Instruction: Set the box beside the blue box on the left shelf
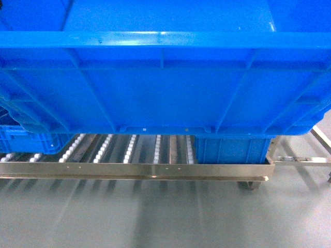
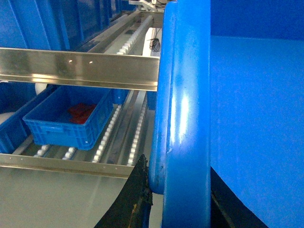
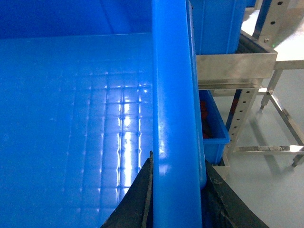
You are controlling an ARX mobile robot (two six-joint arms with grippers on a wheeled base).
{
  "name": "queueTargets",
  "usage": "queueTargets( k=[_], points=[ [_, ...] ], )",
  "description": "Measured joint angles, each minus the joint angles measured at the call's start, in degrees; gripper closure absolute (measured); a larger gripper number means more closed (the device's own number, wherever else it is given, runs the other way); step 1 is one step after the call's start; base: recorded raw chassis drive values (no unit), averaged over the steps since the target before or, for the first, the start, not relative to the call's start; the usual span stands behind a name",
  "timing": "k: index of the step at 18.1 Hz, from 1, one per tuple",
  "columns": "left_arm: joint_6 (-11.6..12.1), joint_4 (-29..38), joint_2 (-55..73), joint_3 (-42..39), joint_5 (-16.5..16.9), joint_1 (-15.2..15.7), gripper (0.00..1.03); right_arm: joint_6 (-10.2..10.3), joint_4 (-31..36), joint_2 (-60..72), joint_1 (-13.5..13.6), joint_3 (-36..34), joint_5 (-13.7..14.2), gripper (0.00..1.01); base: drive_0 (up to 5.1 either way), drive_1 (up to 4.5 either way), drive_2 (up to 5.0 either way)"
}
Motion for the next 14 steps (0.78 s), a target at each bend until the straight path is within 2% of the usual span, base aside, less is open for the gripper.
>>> queueTargets(
  k=[14],
  points=[
    [0.04, 0.11, -0.02, 0.0, -0.02, 0.0, 0.85, 0.0, -0.02, 0.0, 0.0, 0.0, 0.0, 0.82, -5.0, 2.43, 2.4]
  ],
)
